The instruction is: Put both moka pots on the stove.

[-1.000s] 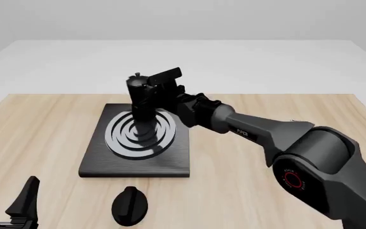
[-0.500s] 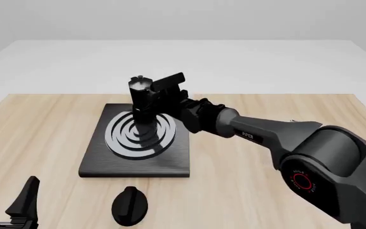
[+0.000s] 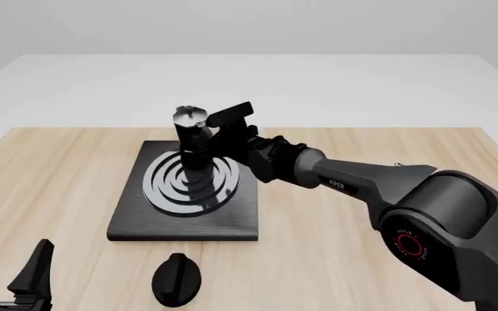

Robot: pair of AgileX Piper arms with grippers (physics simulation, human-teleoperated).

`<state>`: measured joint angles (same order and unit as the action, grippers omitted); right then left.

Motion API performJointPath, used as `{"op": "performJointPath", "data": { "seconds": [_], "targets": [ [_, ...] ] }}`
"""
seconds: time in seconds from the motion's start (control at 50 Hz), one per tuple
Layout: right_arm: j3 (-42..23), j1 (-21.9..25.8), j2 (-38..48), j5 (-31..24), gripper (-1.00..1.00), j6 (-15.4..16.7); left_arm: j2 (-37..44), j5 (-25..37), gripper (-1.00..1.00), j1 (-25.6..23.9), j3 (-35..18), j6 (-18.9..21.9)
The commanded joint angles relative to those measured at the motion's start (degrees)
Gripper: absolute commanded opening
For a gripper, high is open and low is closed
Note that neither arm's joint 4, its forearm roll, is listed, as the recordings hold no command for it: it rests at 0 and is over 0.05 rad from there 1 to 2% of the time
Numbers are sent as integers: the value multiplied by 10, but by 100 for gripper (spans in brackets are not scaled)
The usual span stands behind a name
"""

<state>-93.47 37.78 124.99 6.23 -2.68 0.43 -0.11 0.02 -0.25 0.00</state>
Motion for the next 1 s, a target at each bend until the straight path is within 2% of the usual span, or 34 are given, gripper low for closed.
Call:
{"op": "performJointPath", "data": {
  "seconds": [0.02, 0.04, 0.06, 0.18, 0.3, 0.38, 0.56, 0.7, 1.0],
  "targets": [
    [1, -2, 7, -3, 100, -4, 0, 0, 100, 0, 0, 0],
    [0, -2, 8, -5, 100, -2, 0, 0, 100, 0, 0, 0],
    [-6, -3, 12, -13, 100, -14, 0, 0, 100, 0, 0, 0],
    [4, 1, 5, -5, 100, -5, 0, 0, 100, 0, 0, 0],
    [8, 0, 3, -6, 100, -10, 0, 0, 100, 0, 0, 0],
    [21, 7, -6, -3, 100, -17, 0, 0, 100, 0, 0, 0],
    [61, 11, -34, 10, 100, -10, 0, 0, 100, 0, 0, 0],
    [124, 11, -72, 32, 100, -13, 0, 0, 100, 0, 0, 0],
    [328, 4, -210, 107, 100, -24, 0, 0, 100, 0, 0, 0]
  ]
}}
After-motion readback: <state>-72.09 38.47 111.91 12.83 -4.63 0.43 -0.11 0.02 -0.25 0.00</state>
